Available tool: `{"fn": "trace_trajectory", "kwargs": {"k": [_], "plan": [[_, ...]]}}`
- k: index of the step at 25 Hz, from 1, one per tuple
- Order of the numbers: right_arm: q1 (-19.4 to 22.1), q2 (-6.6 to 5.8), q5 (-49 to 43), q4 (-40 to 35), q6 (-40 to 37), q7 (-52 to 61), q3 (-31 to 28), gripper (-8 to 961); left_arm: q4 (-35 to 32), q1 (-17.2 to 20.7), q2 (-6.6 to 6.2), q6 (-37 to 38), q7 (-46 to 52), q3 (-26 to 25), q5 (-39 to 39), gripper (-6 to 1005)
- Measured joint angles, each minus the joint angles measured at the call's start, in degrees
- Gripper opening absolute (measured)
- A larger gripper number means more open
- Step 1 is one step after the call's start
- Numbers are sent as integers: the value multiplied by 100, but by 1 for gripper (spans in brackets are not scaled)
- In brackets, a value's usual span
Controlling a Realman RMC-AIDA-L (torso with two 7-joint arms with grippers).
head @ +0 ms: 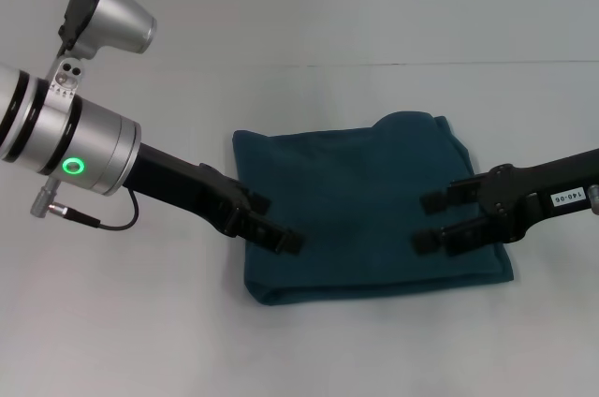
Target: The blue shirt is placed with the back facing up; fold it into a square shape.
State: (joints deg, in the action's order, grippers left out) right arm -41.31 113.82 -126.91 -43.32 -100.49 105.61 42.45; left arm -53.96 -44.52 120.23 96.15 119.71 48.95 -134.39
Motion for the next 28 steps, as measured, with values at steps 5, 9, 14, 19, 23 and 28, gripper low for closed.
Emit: {"fn": "trace_trajectory", "kwargs": {"k": [5,9,14,19,23,28], "plan": [[0,0,-1,0,-6,-11,0,906,0,5,0,0,0,0,0,948],[0,0,-4,-1,-10,-20,0,906,0,5,0,0,0,0,0,948],[0,-1,-9,-1,-12,-22,11,907,0,5,0,0,0,0,0,948],[7,-1,-10,-1,-10,-23,21,907,0,5,0,0,0,0,0,948],[9,0,-10,-1,-13,-23,13,907,0,5,0,0,0,0,0,948],[9,-1,-9,-1,-15,-23,20,907,0,5,0,0,0,0,0,948]]}}
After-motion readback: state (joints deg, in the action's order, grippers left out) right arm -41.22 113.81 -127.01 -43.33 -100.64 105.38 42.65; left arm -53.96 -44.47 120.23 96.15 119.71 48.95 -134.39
